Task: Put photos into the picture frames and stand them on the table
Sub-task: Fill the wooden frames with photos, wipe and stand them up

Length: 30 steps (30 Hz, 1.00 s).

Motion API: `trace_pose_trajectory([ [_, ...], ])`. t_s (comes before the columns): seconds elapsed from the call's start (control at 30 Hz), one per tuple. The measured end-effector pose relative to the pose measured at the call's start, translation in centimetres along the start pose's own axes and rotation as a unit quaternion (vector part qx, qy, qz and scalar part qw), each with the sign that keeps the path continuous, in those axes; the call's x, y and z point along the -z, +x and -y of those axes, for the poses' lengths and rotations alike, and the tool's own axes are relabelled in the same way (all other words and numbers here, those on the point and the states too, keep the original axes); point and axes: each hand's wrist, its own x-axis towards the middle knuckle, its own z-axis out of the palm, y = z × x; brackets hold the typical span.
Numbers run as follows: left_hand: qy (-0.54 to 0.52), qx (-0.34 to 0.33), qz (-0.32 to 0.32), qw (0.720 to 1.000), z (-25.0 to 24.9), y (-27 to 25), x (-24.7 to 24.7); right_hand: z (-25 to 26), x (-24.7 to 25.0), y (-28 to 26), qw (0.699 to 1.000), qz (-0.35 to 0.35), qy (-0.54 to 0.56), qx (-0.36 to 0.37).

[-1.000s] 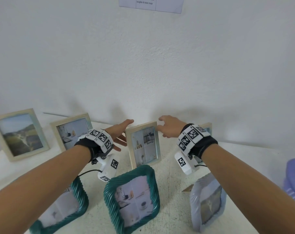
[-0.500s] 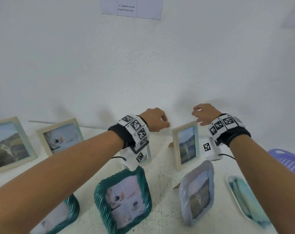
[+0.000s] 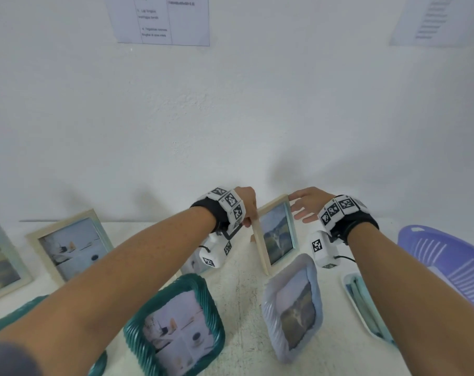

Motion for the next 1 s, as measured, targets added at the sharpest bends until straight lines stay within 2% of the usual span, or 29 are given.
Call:
trace_pose_trajectory([
  [0.1,-0.01,-0.008,-0.028,1.0,-0.8,0.0,1.5,0.0,1.4,-1.0,0.997,-0.019,0.067,0.033],
  [0.2,-0.027,-0.036,-0.094,0.995,-2.1,-0.3,3.8,0.2,3.8,-3.2,0.982,-0.071,0.137,0.112],
  [0.3,-0.122,-0.074,-0.15,0.978,-4.0,-1.3,6.0,0.0,5.9,-6.5,0.955,-0.118,0.185,0.2],
  [0.4,-0.219,-0.105,-0.156,0.958,-6.7,-3.5,6.8,-1.2,6.9,-9.9,0.935,-0.115,0.21,0.261],
  [0.5,-0.285,-0.128,-0.136,0.94,-9.6,-6.1,5.5,-4.1,6.5,-12.7,0.918,-0.079,0.269,0.281],
  [0.6,-0.318,-0.14,-0.126,0.929,-12.3,-8.3,2.5,-8.3,5.5,-14.7,0.883,-0.047,0.379,0.271],
  [0.67,-0.315,-0.139,-0.15,0.927,-13.8,-9.0,-0.1,-11.1,4.9,-15.9,0.869,-0.043,0.424,0.252],
  [0.8,-0.287,-0.111,-0.213,0.927,-15.4,-10.2,-7.2,-16.2,3.4,-18.2,0.861,-0.066,0.459,0.209],
  [0.93,-0.266,-0.115,-0.225,0.93,-16.9,-12.7,-15.8,-20.0,2.2,-20.5,0.849,-0.063,0.503,0.152],
  [1.0,-0.266,-0.122,-0.21,0.933,-17.6,-13.5,-19.7,-21.5,1.6,-21.7,0.851,-0.041,0.504,0.142],
])
